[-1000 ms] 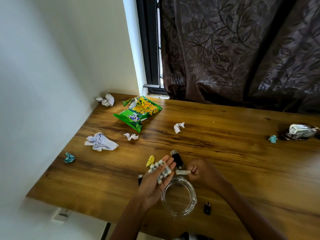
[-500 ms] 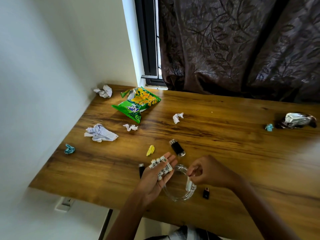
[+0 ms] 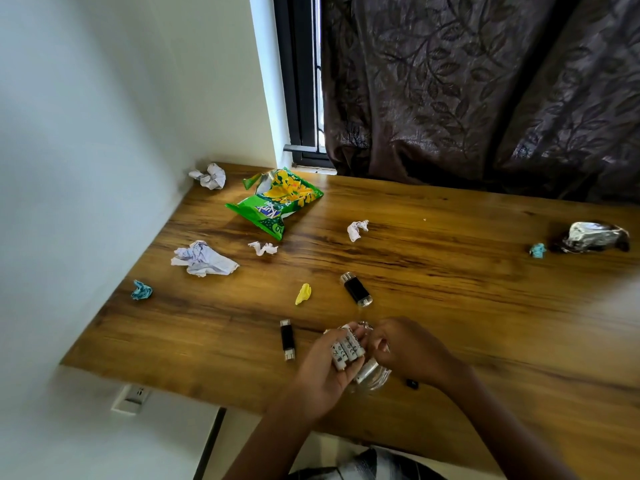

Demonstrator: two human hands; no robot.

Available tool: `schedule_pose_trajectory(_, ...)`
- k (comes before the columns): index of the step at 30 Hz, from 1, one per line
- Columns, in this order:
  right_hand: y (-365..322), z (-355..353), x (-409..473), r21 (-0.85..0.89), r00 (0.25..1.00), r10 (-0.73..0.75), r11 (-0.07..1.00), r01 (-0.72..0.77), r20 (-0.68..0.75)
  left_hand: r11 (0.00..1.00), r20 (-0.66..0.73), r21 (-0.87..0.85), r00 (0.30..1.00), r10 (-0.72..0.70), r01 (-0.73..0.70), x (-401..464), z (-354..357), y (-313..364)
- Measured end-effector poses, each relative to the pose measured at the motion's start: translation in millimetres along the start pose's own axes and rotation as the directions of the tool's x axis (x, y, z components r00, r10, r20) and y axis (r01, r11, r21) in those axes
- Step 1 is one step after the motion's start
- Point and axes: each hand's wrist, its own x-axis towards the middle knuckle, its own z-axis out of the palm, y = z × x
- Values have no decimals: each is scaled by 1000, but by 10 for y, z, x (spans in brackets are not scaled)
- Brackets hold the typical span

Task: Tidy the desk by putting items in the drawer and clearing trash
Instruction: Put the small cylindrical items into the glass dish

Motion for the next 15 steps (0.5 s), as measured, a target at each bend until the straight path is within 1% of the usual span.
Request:
schedule_pose_trajectory(3,2,-13,6,158,993,68,986,-53,-97,1000,-89,-8,996,-10,10,-44,73,-56)
schedule_pose_trajectory(5,-19,5,19,248,984,98,967,-59,-149,999,-129,11,991,31,-30,-71,118,-100)
schedule_pose_trajectory(6,-39,18,28,274,984,101,960,-57,-149,998,-134,30,989,64,-60,-85,147,-113)
schedule_pose_trajectory(7,-62,40,35,284,986,97,957,-55,-136,996,-147,39,985,88,-83,-75,169,-128)
schedule_pose_trajectory(9,-116,82,40,264,991,88,963,-58,-105,998,-186,-41,982,41,-50,-102,209,-138)
schedule_pose_trajectory(11,-143,103,45,253,991,92,965,-63,-102,996,-206,-73,978,27,-43,-123,248,-150)
schedule_pose_trajectory(15,-143,112,47,220,990,90,973,-65,-106,995,-276,-35,958,77,-90,-188,338,-187)
